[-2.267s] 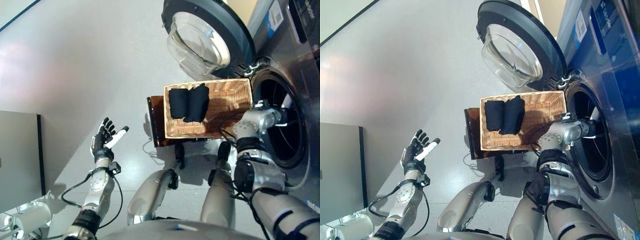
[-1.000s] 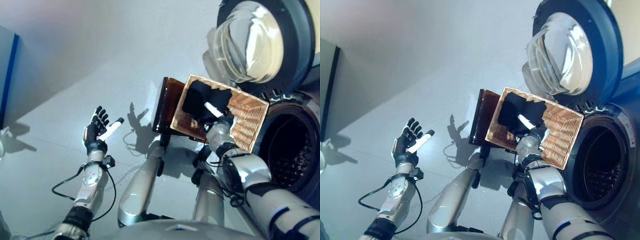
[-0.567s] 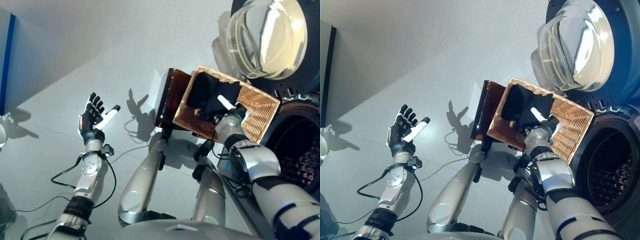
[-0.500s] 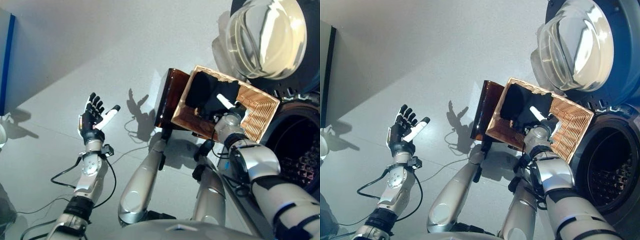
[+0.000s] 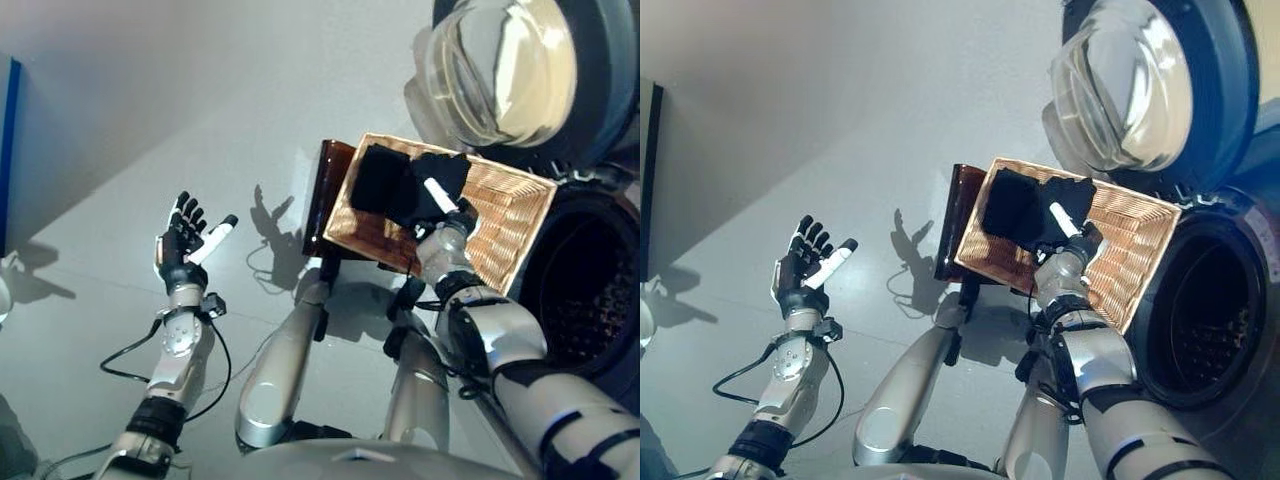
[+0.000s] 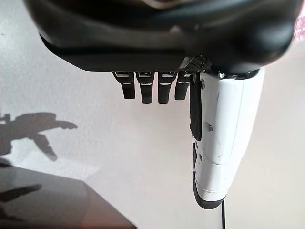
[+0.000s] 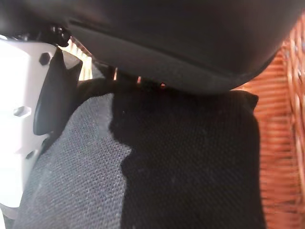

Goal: Pick up the clothes and place them into the washing machine

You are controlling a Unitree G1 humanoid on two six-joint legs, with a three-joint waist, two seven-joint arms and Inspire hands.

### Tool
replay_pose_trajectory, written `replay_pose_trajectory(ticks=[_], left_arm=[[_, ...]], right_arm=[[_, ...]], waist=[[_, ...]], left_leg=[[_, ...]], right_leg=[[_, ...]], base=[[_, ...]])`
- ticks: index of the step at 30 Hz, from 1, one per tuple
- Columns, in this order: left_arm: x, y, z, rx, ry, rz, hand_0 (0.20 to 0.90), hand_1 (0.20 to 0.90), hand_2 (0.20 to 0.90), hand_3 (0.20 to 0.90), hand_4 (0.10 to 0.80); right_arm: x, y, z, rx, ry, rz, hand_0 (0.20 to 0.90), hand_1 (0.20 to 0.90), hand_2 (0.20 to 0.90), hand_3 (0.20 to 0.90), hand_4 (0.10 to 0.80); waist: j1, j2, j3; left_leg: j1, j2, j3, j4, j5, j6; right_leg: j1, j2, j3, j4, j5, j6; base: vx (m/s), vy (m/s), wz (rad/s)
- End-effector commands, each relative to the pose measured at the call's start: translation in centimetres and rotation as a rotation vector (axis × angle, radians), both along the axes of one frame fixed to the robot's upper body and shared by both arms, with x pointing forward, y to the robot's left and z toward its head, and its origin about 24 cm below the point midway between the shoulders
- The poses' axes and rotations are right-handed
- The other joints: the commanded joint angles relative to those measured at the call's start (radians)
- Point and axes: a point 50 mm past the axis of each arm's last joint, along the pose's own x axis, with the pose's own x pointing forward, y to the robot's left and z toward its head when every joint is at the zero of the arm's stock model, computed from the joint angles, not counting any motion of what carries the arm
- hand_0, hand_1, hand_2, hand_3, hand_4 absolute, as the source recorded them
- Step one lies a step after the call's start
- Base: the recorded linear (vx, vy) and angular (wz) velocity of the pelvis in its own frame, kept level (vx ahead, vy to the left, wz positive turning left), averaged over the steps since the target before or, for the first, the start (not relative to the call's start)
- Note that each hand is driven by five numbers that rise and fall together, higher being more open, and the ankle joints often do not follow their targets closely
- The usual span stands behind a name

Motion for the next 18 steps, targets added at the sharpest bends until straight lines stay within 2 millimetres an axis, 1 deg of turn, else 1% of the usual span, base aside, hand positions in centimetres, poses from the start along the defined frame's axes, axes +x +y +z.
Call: replay_pose_trajectory(ticks=[1,4,5,6,7,8,10,12,17,18], left_arm=[[-1.1,2.1,1.7,-0.013,-0.124,0.092,0.900,0.900,0.900,0.900,0.800],[-1.2,2.1,1.3,-0.030,-0.111,0.093,0.900,0.900,0.900,0.900,0.800],[-1.3,1.9,0.8,-0.049,-0.091,0.095,0.900,0.900,0.900,0.900,0.800],[-1.3,1.6,0.6,-0.060,-0.087,0.089,0.900,0.900,0.900,0.900,0.800],[-1.4,1.3,0.3,-0.079,-0.077,0.081,0.900,0.900,0.900,0.900,0.800],[-1.4,1.3,0.2,-0.079,-0.077,0.081,0.900,0.900,0.900,0.900,0.800],[-1.5,0.9,0.0,-0.098,-0.071,0.075,0.900,0.900,0.900,0.900,0.800],[-1.6,0.4,-0.5,-0.116,-0.053,0.058,0.900,0.900,0.900,0.900,0.800],[-1.8,-0.7,-1.4,-0.146,-0.022,0.008,0.900,0.900,0.900,0.900,0.800],[-2.0,-1.0,-1.8,-0.162,-0.010,-0.006,0.900,0.900,0.900,0.900,0.800]], right_arm=[[-0.8,-2.3,1.1,0.055,-0.177,-0.143,0.200,0.200,0.200,0.200,0.300],[-1.4,-2.5,0.8,0.078,-0.214,-0.163,0.200,0.200,0.200,0.200,0.300],[-2.0,-2.2,0.4,0.124,-0.272,-0.177,0.200,0.200,0.200,0.200,0.300],[-2.2,-2.0,0.5,0.162,-0.320,-0.192,0.200,0.200,0.200,0.200,0.300],[-2.7,-1.6,0.0,0.216,-0.352,-0.210,0.200,0.200,0.200,0.200,0.300],[-2.7,-1.6,-0.1,0.216,-0.352,-0.211,0.200,0.200,0.200,0.200,0.300],[-2.8,-1.1,-0.1,0.283,-0.412,-0.234,0.200,0.200,0.200,0.200,0.300],[-2.9,-0.3,0.0,0.364,-0.486,-0.250,0.200,0.200,0.200,0.200,0.300],[-3.1,0.6,-0.8,0.498,-0.568,-0.282,0.200,0.200,0.200,0.200,0.300],[-3.1,1.1,-0.9,0.540,-0.600,-0.291,0.200,0.200,0.200,0.200,0.300]], waist=[[-0.024,0.026,-0.048],[-0.036,0.028,-0.051],[-0.050,0.033,-0.051],[-0.056,0.039,-0.052],[-0.063,0.052,-0.054],[-0.063,0.052,-0.054],[-0.068,0.064,-0.055],[-0.071,0.082,-0.059],[-0.070,0.121,-0.074],[-0.067,0.138,-0.079]], left_leg=[[-0.026,0.026,-0.016,0.014,-0.013,-0.095],[-0.020,0.026,-0.011,0.019,-0.017,-0.092],[-0.016,0.027,-0.006,0.028,-0.021,-0.087],[-0.013,0.027,-0.004,0.035,-0.023,-0.086],[-0.008,0.024,-0.002,0.040,-0.025,-0.084],[-0.008,0.024,-0.002,0.040,-0.026,-0.084],[-0.003,0.024,0.002,0.042,-0.026,-0.083],[0.003,0.024,0.004,0.038,-0.024,-0.083],[0.021,0.020,0.003,0.020,-0.015,-0.085],[0.026,0.019,0.006,0.013,-0.011,-0.087]], right_leg=[[0.076,-0.034,0.035,0.008,-0.044,0.011],[0.075,-0.033,0.046,0.013,-0.045,0.011],[0.074,-0.034,0.052,0.027,-0.049,0.009],[0.074,-0.034,0.057,0.034,-0.053,0.008],[0.074,-0.037,0.062,0.041,-0.056,0.009],[0.074,-0.037,0.063,0.041,-0.056,0.009],[0.075,-0.037,0.067,0.042,-0.058,0.008],[0.077,-0.039,0.070,0.043,-0.061,0.008],[0.085,-0.041,0.075,0.040,-0.065,0.009],[0.087,-0.042,0.077,0.040,-0.068,0.010]], base=[[-0.028,0.032,-0.09],[-0.025,0.022,-0.16],[-0.023,0.015,-0.26],[-0.031,0.041,-0.19],[-0.014,0.028,-0.10],[-0.008,0.037,-0.05],[-0.012,0.015,-0.16],[-0.014,0.017,-0.16],[0.002,0.004,-0.01],[0.003,0.012,-0.06]])
